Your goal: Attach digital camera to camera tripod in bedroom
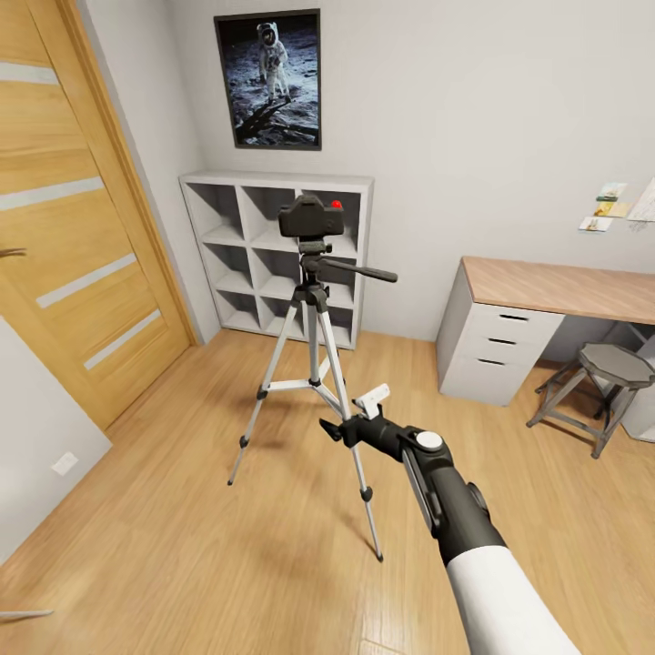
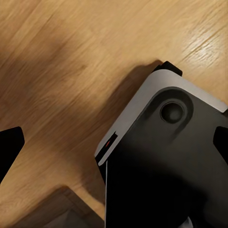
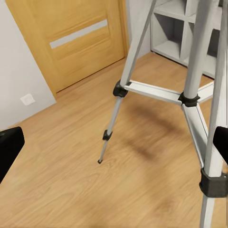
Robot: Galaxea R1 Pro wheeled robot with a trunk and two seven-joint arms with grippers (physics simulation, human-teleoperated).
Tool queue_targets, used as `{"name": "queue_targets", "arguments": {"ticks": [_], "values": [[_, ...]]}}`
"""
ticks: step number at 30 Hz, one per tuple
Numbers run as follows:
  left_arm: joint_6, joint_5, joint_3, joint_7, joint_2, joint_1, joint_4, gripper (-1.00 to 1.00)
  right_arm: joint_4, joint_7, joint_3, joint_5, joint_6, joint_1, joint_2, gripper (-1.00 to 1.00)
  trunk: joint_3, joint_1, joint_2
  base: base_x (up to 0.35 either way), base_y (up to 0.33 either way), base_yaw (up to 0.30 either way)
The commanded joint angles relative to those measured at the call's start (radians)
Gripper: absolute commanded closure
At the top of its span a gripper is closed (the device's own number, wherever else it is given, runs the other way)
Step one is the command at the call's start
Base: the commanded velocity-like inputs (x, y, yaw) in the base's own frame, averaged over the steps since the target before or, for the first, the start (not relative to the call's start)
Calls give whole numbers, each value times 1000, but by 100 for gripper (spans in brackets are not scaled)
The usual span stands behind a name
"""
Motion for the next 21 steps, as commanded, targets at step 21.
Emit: {"name": "queue_targets", "arguments": {"ticks": [21], "values": [[-1,5,-9,-1,1,-1,1,-100,-21,5,-7,6,8,1,-14,-100,-2,1,-2,0,0,0]]}}
